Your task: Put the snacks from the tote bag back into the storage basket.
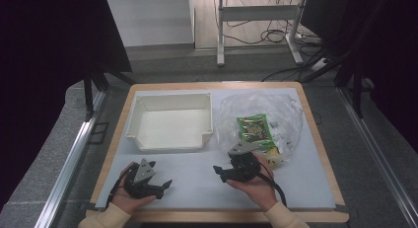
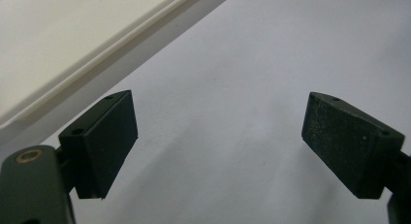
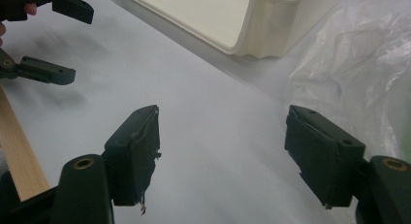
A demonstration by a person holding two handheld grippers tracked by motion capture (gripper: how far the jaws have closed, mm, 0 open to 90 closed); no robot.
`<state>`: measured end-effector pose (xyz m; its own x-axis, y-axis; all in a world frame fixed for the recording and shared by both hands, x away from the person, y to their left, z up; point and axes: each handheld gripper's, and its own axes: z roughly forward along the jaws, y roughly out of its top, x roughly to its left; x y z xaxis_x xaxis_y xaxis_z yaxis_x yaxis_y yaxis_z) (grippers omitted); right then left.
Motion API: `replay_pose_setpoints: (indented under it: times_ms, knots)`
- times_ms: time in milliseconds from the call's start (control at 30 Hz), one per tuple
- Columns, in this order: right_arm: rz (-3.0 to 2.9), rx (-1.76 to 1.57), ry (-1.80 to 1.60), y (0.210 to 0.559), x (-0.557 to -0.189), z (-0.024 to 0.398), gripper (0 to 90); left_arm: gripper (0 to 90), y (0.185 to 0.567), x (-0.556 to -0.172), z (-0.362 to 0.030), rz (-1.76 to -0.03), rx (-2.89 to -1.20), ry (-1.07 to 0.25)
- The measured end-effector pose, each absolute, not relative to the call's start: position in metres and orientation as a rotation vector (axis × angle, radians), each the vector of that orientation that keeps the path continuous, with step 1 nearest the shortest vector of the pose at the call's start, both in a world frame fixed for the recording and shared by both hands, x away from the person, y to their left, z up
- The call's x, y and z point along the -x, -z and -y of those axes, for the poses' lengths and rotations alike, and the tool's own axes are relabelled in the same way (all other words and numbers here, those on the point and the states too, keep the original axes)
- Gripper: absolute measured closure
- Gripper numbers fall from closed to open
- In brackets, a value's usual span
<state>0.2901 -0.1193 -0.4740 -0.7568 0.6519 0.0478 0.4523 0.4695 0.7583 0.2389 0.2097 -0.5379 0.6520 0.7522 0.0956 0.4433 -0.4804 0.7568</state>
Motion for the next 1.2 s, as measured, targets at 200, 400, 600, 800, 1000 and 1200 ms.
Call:
replay_pose_setpoints:
  times_ms: [200, 400, 600, 800, 1000, 1200]
  knots:
    - [-2.480, -0.953, -1.178, 0.470, -0.291, 0.119, 29.9, 12.7, 0.538, -0.239, -0.210, -0.921, -2.147, -0.548]
    - [-2.455, -0.931, -1.192, 0.460, -0.293, 0.115, 30.2, 12.7, 0.538, -0.239, -0.209, -0.926, -2.140, -0.543]
    - [-2.440, -0.934, -1.203, 0.453, -0.295, 0.115, 30.2, 12.6, 0.538, -0.240, -0.209, -0.924, -2.149, -0.539]
    - [-2.427, -0.945, -1.213, 0.447, -0.297, 0.119, 30.2, 12.6, 0.538, -0.240, -0.209, -0.923, -2.149, -0.542]
    - [-2.402, -0.952, -1.222, 0.441, -0.298, 0.123, 30.3, 12.7, 0.538, -0.240, -0.210, -0.923, -2.148, -0.542]
    - [-2.386, -0.952, -1.226, 0.437, -0.300, 0.126, 30.2, 12.6, 0.538, -0.240, -0.209, -0.924, -2.147, -0.542]
